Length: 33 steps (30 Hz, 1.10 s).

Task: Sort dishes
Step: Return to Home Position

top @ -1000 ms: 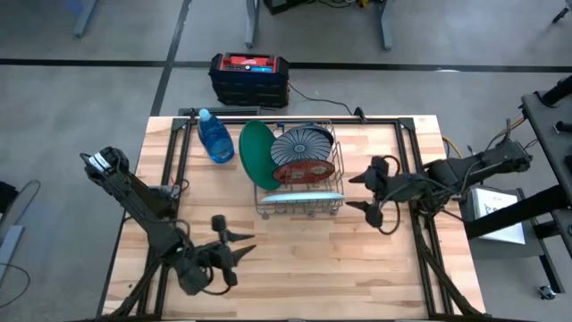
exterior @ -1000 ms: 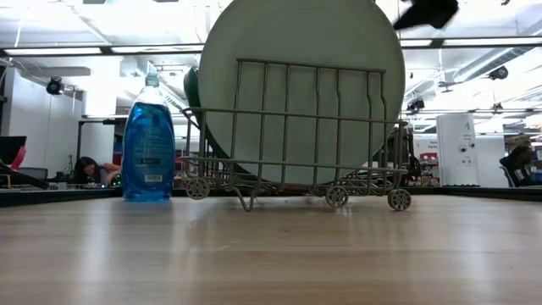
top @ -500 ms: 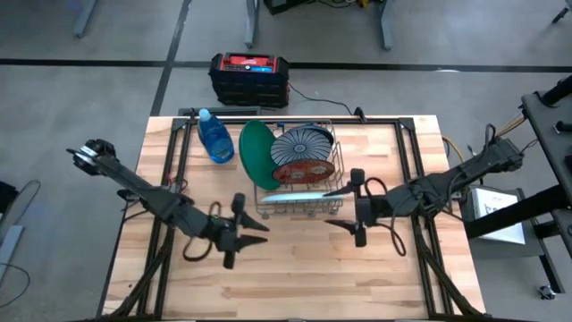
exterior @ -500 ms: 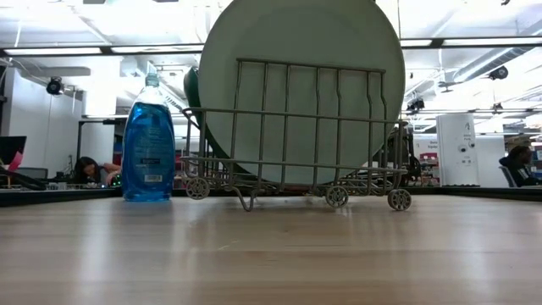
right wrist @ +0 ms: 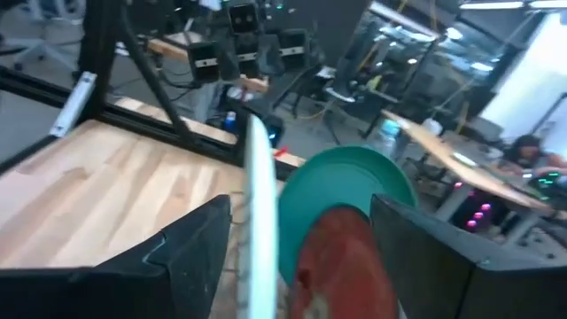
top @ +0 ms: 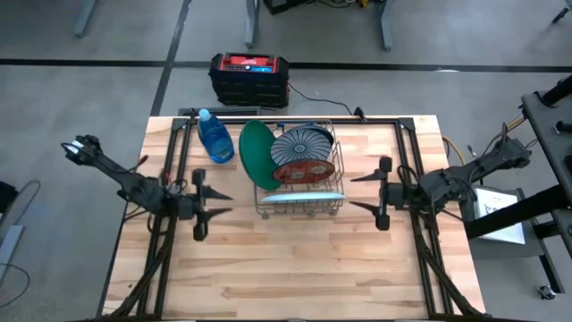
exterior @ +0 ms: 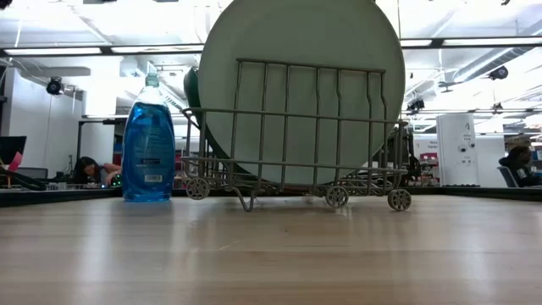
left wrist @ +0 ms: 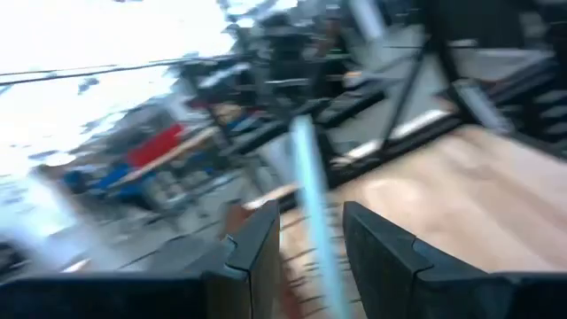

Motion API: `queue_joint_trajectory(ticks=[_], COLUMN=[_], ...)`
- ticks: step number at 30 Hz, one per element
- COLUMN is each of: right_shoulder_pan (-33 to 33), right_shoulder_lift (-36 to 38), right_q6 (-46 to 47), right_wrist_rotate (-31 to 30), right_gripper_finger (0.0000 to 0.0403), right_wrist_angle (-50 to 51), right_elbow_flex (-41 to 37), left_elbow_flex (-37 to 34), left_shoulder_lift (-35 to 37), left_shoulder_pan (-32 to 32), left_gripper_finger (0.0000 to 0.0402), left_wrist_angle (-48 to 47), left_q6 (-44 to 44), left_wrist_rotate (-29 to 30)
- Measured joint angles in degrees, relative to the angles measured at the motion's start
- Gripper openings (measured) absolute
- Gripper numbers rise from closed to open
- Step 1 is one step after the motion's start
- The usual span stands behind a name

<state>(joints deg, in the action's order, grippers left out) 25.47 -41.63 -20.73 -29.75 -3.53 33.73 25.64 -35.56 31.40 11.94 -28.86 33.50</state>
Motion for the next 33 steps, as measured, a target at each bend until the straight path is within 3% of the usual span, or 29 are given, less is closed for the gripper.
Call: queue_joint_trajectory(ticks=[4,16,22,27,33], right_shoulder_pan=[-1.3,-4.2,-6.2,-9.8,-11.6], right_shoulder_lift=[3.8,14.1,16.0,16.2,16.1], right_q6=[-4.4,-3.8,-10.8,-13.0,-10.6], right_wrist_rotate=[-0.2,3.3,3.2,5.5,11.8], right_gripper_finger=[0.0242,0.0187,0.0163,0.0139,0.0112], right_wrist_angle=[-8.5,-21.0,-39.1,-38.8,-37.2], right_elbow_flex=[-7.1,-24.0,-33.1,-33.2,-33.2], left_elbow_flex=[-3.5,-11.1,-13.6,-14.6,-15.9], left_shoulder_lift=[6.9,24.2,30.6,32.8,34.0], left_shoulder_pan=[0.0,-0.1,-0.1,-0.1,-0.1], left_gripper_finger=[0.0116,0.0116,0.0116,0.0116,0.0116], left_wrist_angle=[-0.3,-2.3,-2.0,-2.7,-3.0], left_q6=[-4.4,-6.0,-5.6,-5.6,-5.4], left_wrist_rotate=[5.5,8.7,8.6,9.9,19.2])
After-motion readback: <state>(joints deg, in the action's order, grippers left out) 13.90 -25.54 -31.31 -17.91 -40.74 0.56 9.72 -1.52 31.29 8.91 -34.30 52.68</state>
